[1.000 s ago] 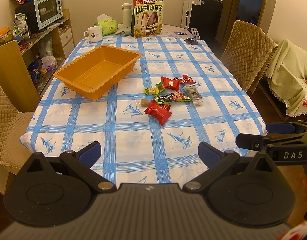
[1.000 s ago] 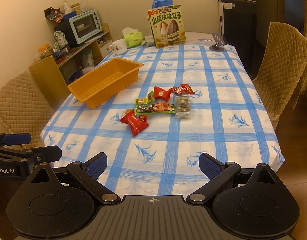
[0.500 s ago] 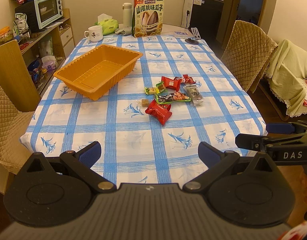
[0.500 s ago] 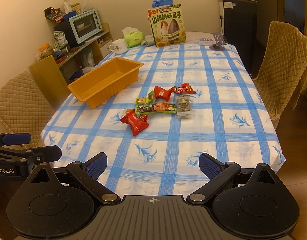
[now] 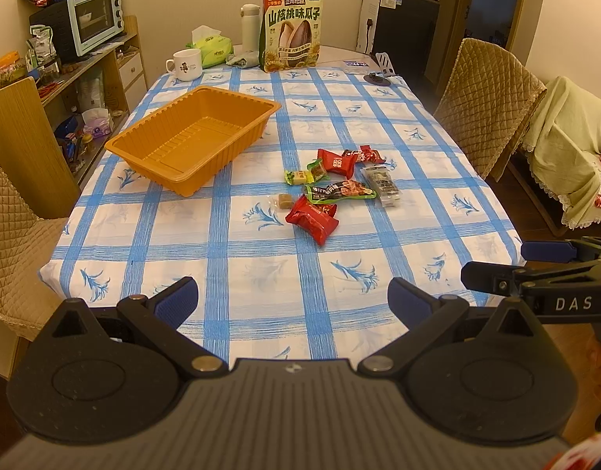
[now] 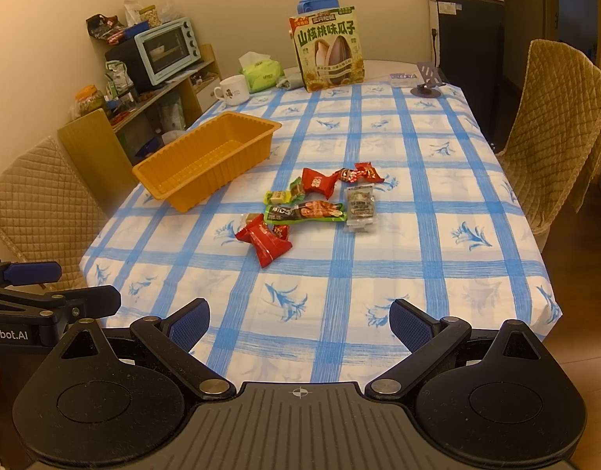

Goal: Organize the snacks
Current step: 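Move the left tool toward the red candy packet and open it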

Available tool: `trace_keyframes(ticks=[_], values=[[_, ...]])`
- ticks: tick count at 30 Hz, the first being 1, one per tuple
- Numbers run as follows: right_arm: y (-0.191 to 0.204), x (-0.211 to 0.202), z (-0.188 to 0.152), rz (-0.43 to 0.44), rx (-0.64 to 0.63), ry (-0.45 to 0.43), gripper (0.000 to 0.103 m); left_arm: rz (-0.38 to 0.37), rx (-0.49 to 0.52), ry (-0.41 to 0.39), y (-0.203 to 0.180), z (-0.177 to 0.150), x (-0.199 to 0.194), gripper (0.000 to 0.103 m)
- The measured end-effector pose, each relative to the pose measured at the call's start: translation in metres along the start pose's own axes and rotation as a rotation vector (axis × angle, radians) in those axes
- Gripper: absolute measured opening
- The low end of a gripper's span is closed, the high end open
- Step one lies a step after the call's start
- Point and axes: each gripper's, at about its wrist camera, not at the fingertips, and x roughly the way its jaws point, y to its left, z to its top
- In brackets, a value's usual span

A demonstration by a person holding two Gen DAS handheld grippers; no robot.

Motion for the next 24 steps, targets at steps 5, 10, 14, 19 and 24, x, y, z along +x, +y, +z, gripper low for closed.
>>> trace_keyframes(ticks=[5,10,14,19,24], values=[[-0.002,0.002,0.001,0.0,0.002,0.002,0.098,-0.001,0.0,0.0,0.0,0.0,0.0,0.103],[-0.003,0.007,0.001,-0.002,0.009,0.005,0.098,-0.001,0.004,-0.003,0.0,0.001,-0.001,0.103],[-0.01,0.018,0.004,-0.003,0.025,0.003,0.098,0.001,0.014,-0.01,0.009,0.007,0.0,0.103],[-0.019,0.026,0.002,0.009,0.047,-0.008,0.098,-0.017,0.033,-0.006,0.016,0.001,0.015,0.103],[-0.026,0.038,0.001,0.021,0.058,-0.036,0.097,-0.033,0.054,0.003,0.014,0.001,0.05,0.099]])
